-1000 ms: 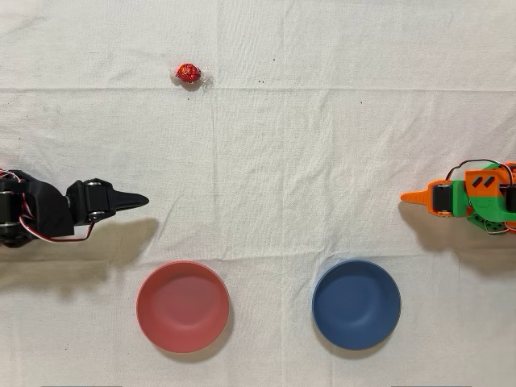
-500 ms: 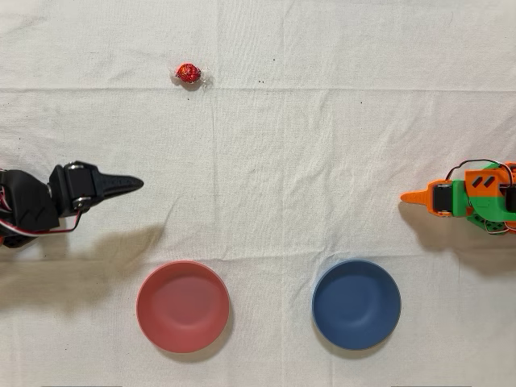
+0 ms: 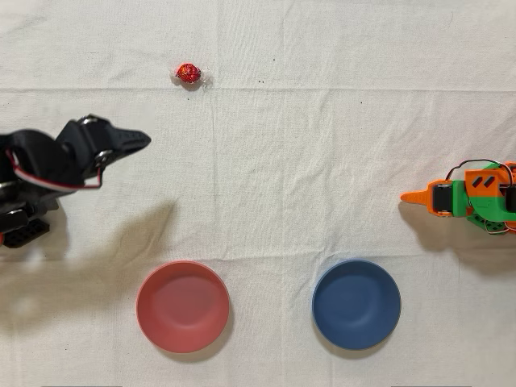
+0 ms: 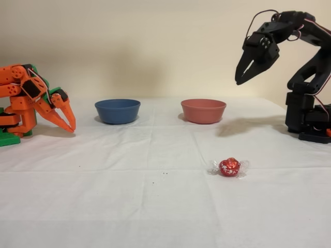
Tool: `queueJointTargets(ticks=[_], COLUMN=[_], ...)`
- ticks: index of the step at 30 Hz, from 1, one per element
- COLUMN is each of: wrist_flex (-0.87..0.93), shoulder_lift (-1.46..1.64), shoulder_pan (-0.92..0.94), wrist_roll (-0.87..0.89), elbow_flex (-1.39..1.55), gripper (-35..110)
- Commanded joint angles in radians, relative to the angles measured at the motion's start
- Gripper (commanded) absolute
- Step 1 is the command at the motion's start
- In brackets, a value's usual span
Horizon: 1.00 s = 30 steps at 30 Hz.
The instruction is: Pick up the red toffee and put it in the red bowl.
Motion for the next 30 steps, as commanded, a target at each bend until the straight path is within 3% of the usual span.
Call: queueJointTargets(ticks=[1, 20, 30], wrist_flex=[0.051, 0.066, 0.025], shoulder_lift=[-0.084, -0.512, -0.666], shoulder_pan=[-0.041, -0.206, -0.225], wrist_roll=[0.021, 0.018, -0.199], elbow_flex=[-0.152, -0.382, -0.46], gripper=[0, 1, 1])
